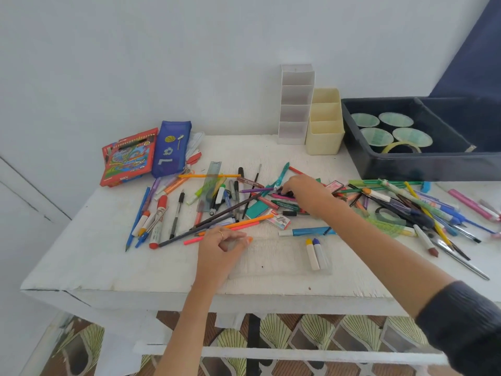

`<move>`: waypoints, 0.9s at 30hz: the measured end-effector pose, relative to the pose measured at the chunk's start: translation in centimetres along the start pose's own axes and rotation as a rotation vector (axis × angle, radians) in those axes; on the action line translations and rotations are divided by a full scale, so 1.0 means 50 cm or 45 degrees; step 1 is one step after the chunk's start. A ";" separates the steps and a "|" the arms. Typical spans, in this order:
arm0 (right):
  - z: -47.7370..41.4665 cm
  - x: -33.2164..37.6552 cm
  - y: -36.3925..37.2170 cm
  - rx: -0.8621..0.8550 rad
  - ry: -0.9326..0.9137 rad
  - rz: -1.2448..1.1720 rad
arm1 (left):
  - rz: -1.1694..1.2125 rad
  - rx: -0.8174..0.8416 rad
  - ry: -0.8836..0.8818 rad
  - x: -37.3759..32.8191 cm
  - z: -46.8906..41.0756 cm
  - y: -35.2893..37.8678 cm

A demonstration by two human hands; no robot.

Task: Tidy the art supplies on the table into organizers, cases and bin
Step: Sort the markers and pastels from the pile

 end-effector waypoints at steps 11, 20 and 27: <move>0.059 -0.007 -0.031 -0.483 -0.090 -0.695 | -0.010 -0.010 0.051 0.002 -0.002 0.001; 0.146 -0.011 0.010 -0.241 0.094 -1.001 | -0.039 -0.001 0.057 -0.001 0.001 -0.001; 0.195 -0.026 0.054 -0.169 0.223 -0.848 | -0.078 -0.013 0.095 -0.001 0.001 0.002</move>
Point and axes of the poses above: each hand's wrist, its own z-axis away from the middle knuckle, its own y-axis out of the palm, x = y × z, the point moved 3 cm from there along -z, towards the middle knuckle, and after that the axes turned 1 degree about -x, right-handed, at the moved point
